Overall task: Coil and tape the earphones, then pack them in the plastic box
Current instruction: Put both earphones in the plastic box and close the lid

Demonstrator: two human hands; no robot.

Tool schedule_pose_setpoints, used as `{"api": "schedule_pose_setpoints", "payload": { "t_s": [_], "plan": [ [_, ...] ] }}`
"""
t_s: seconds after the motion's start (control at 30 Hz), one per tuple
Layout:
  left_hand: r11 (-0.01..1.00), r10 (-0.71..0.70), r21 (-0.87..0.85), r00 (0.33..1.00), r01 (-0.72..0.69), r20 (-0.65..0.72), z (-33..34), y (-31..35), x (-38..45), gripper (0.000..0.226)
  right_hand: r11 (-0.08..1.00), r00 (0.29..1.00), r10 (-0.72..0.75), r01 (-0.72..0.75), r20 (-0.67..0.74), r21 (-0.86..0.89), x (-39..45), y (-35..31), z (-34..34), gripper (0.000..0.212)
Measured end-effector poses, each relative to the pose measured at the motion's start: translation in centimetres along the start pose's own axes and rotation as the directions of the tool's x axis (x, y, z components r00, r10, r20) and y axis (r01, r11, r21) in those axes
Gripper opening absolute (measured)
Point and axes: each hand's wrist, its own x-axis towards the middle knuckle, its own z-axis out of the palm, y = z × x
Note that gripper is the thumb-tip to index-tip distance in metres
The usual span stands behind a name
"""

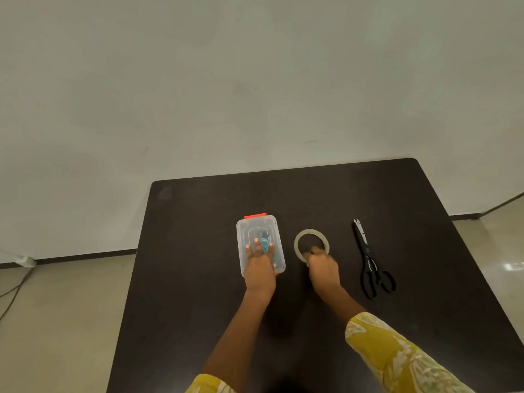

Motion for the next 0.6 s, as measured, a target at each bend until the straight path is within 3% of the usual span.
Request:
{"api": "schedule_pose_setpoints", "payload": {
  "t_s": [0.17,0.27,0.33,0.43,0.6],
  "plan": [
    [1.000,0.017,0.005,1.000,-0.017,0.016,-0.1,-0.3,-0.1,0.074,0.997,0.998,-0.055,0.056,-0.019,0.048,-0.1,1.0,0.7,0.042],
    [0.999,0.031,0.013,0.999,-0.031,0.018,-0.2,-0.5,-0.1,0.072,0.984,0.990,0.012,0.014,-0.143,0.176,-1.0,2.4,1.0,0.045],
    [0.999,0.036,0.007,0.999,-0.036,0.014,-0.3,-0.5,-0.1,0.071,0.972,0.967,0.129,-0.080,-0.220,0.219,-1.6,4.2,1.0,0.047],
    [0.998,0.051,0.025,0.999,-0.051,0.004,-0.5,-0.5,-0.2,0.071,0.938,0.921,0.335,-0.305,-0.199,0.167,-2.2,7.4,0.9,0.058],
    [0.997,0.066,0.046,0.998,-0.065,-0.003,-0.4,-0.5,-0.5,0.072,0.900,0.894,0.428,-0.410,-0.129,0.149,-2.1,9.1,0.6,0.053]
  ]
}}
